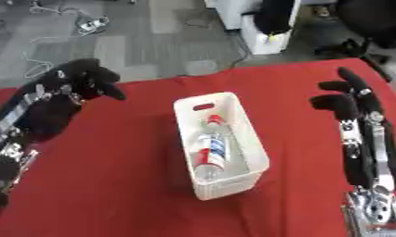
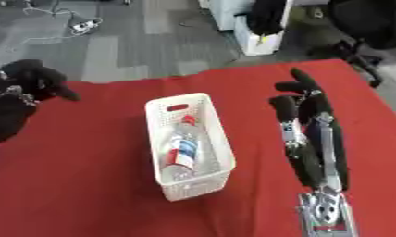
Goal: Pick up objects on the table and place them in the box.
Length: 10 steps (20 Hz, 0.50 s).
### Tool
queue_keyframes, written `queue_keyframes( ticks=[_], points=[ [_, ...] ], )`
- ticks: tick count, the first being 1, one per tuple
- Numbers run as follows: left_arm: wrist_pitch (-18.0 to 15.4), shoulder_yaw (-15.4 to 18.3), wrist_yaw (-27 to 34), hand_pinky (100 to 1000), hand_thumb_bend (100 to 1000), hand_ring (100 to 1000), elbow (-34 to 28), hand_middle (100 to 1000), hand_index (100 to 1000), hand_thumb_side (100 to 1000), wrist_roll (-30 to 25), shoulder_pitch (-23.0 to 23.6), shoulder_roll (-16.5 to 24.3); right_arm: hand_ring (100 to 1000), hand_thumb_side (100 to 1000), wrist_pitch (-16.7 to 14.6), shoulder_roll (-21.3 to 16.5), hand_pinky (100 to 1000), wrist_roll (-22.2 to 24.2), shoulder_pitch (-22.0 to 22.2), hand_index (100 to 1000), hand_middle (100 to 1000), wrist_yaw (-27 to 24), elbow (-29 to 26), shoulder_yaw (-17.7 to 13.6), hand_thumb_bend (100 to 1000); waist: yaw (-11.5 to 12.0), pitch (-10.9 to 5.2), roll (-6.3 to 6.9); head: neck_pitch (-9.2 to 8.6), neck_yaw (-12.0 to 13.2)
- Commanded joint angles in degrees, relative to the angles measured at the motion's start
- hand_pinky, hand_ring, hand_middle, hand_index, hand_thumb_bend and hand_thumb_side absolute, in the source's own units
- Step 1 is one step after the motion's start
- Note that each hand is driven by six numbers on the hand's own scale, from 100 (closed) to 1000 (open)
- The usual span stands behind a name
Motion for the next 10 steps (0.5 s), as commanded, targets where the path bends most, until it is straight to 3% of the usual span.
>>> queue_keyframes(
  ticks=[1,7,10],
  points=[
    [-8.92,1.55,-2.77,757,720,764,-2.49,811,984,715,-11.87,0.89,-1.38,612,787,0.16,-0.07,647,0.15,-0.06,904,684,0.18,-0.84,0.11,533,0.98,-0.94,0.12,-1.22,-0.77],
    [-3.66,1.92,-12.34,778,610,771,-4.69,817,989,791,-10.46,4.40,-7.47,610,777,1.09,0.00,645,0.00,-0.12,909,683,1.45,-0.83,-0.19,535,4.06,-0.42,0.28,-2.40,-1.29],
    [-1.91,1.56,-14.97,785,605,775,-5.40,818,992,810,-10.02,5.87,-10.61,609,777,1.79,0.01,644,-0.33,-0.24,910,682,2.33,-0.71,-0.46,535,5.11,-0.18,0.24,-2.75,-1.68]
  ],
)
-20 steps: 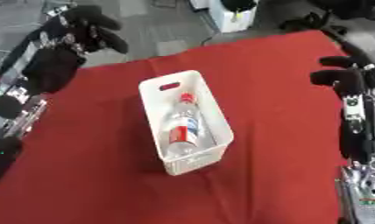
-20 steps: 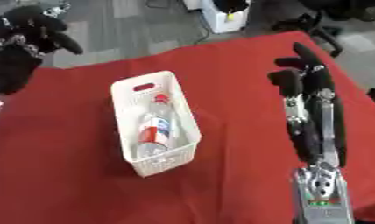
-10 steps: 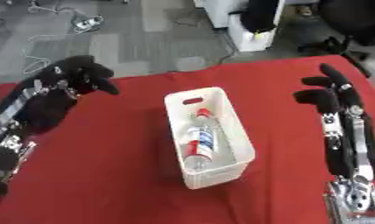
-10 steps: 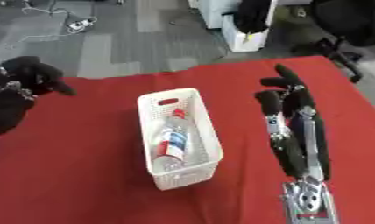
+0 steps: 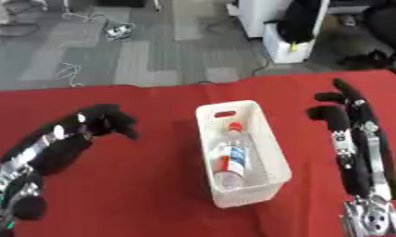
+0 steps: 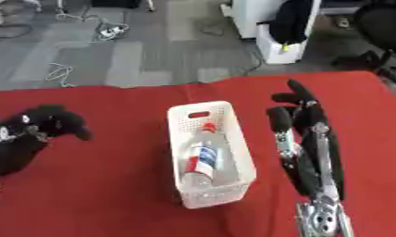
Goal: Pick up objects on the table and place them in the box.
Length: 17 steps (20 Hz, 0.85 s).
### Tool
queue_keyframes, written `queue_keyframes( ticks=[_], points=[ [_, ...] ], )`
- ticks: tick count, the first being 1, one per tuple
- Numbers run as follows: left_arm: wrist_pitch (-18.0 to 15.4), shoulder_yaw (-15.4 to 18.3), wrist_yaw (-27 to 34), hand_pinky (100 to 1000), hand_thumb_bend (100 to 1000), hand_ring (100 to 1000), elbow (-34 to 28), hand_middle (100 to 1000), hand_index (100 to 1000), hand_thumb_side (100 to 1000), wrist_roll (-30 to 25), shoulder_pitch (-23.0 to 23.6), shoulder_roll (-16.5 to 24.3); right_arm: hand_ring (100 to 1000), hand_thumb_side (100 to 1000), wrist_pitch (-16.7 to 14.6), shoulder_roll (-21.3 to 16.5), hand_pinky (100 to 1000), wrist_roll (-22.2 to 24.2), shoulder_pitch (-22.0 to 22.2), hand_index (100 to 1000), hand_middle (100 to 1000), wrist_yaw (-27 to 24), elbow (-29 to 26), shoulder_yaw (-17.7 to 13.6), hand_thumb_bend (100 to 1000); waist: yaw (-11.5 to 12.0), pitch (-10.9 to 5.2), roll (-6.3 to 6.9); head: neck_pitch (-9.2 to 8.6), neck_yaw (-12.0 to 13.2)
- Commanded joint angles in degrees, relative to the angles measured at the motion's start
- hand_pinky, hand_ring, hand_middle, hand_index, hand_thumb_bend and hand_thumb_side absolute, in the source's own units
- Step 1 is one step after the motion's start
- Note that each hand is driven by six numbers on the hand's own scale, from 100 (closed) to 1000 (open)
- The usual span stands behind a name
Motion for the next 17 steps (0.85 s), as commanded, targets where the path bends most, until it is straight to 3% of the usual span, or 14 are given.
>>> queue_keyframes(
  ticks=[1,7,17],
  points=[
    [-5.00,0.39,-2.78,790,608,777,-1.70,818,994,830,-6.45,0.64,-2.29,610,778,0.74,0.02,644,-0.28,-0.61,911,683,1.05,-0.68,-0.34,537,0.51,-0.65,0.11,-1.10,-0.91],
    [-1.18,0.33,-4.71,799,621,774,-1.12,817,1000,858,-7.41,2.18,-7.41,610,778,1.29,0.00,644,-0.80,-0.72,915,685,2.00,-0.70,-0.73,538,1.38,-0.39,-0.15,-1.43,-1.05],
    [2.45,0.09,-5.05,797,616,762,0.64,814,1000,881,-9.34,2.65,-10.84,609,771,2.02,0.24,644,-0.97,-0.54,917,685,2.03,-0.66,-1.41,542,0.94,-0.21,-0.89,-1.60,-0.24]
  ],
)
